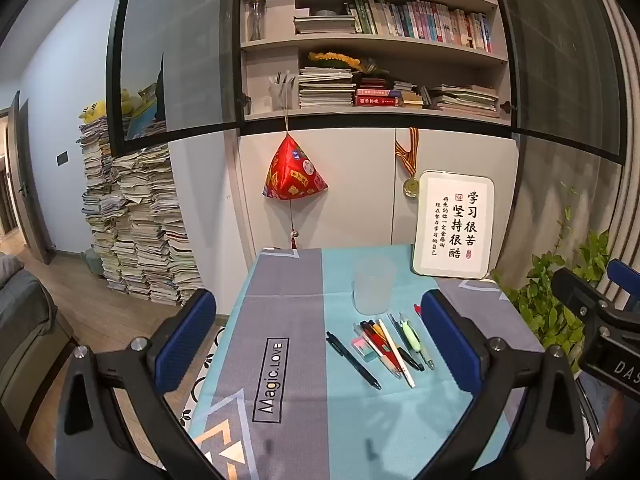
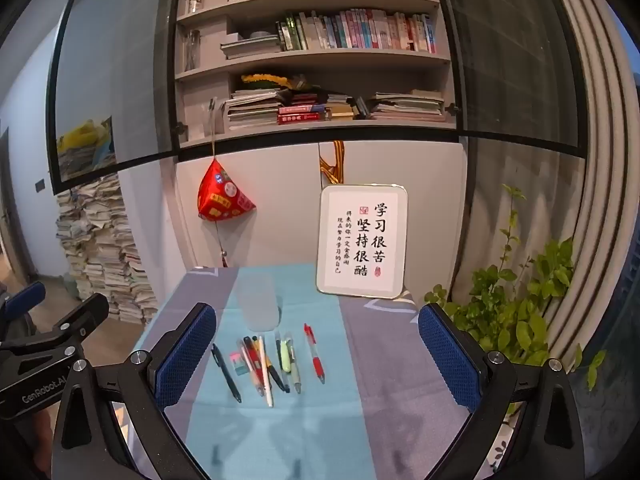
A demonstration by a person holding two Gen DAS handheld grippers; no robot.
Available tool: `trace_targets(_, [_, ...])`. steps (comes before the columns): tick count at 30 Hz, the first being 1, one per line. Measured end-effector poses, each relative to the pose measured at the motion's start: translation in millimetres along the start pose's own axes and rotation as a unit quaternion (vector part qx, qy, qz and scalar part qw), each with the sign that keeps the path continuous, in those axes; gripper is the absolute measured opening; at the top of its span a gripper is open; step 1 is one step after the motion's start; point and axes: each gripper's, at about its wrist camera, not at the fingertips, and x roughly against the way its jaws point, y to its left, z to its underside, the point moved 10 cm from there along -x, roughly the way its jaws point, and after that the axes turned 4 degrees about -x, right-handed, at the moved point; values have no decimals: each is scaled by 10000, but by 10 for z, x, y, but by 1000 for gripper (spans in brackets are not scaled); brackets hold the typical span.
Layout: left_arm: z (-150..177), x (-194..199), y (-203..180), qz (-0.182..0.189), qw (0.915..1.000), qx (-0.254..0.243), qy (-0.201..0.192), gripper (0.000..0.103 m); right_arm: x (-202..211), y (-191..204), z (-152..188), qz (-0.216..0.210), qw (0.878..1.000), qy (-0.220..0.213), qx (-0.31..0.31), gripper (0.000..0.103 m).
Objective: Organize stationery
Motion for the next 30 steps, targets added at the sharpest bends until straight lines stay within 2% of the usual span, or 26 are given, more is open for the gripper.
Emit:
trace_targets(7, [-1,2,-3,8,10000,-10,-19,102,8,-10,-18,39,10000,-47,-11,101])
trace_targets(15, [21,-49,-77,245,9997,-63,63,102,31,-36,13,30,10000,-59,-45,101])
trace_targets(19, [32,-64,-69,-17,9999,-161,-56,102,8,-73,0,59,9999,-86,-114,101])
trace_targets(22, [-19,-15,41,-219,9993,119,-285,102,4,-71,-1,83,9998,-90,-150,101])
trace_targets(25, [-72,24,144,-243,9971,522,-489,102,-2,-75,3,85,9998,-75,-183,101])
trace_targets(27, [-50,-10,151,-110,9973,656,-320,102,-8,-79,11,89,9998,-74,-178,101])
trace_targets(30, [-70,-52,60,-79,9996,161,-204,102,-11,-87,29,92,9998,-70,-187,101])
